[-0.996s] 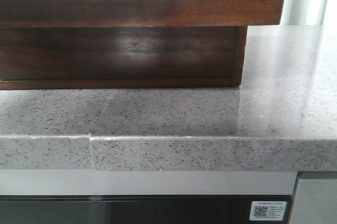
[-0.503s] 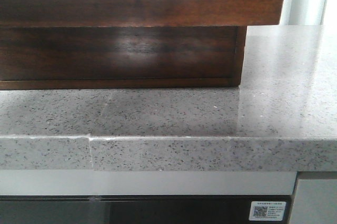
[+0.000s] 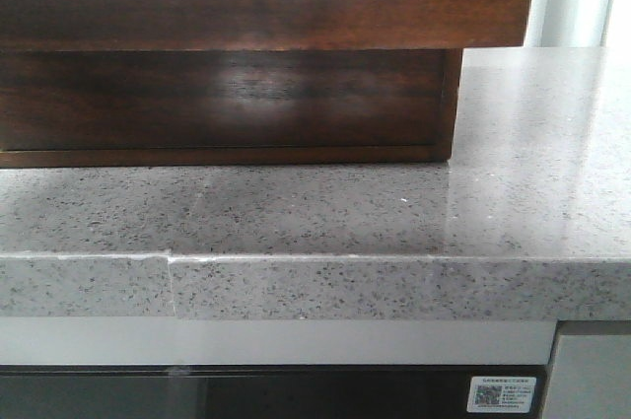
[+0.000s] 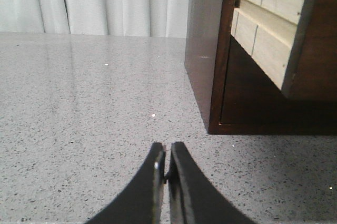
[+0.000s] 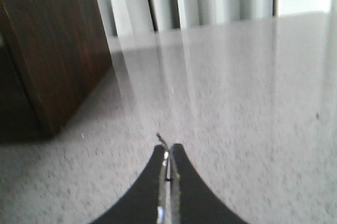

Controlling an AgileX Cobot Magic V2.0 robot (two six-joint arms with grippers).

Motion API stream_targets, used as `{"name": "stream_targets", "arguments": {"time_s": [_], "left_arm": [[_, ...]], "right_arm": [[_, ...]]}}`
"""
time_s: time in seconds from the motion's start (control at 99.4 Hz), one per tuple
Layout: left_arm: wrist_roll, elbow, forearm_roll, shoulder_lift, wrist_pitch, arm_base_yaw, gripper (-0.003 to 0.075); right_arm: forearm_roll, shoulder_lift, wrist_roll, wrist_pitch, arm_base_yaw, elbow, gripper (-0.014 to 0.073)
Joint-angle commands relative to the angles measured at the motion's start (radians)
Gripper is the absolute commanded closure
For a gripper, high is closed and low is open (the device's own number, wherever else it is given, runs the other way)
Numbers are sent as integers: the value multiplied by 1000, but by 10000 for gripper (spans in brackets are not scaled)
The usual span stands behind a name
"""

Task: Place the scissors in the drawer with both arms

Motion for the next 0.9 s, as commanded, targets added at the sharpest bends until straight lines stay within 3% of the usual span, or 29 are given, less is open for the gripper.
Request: {"name": "stream_targets", "arguments": {"time_s": [0.0,0.302,0.483,0.885], "left_arm": [[-10,33,0,-30,-87,2,741],[-10,33,0,-30,-87,2,741],[-10,33,0,-30,-87,2,741],[-10,33,0,-30,-87,2,741]], "right_arm": [[2,-26,-2,-86,-8,16,662],[2,-24,-4,-60,-8,16,662],[0,-24,-98,-95,-8,16,662],[3,-24,-98,-107,-8,16,662]]}}
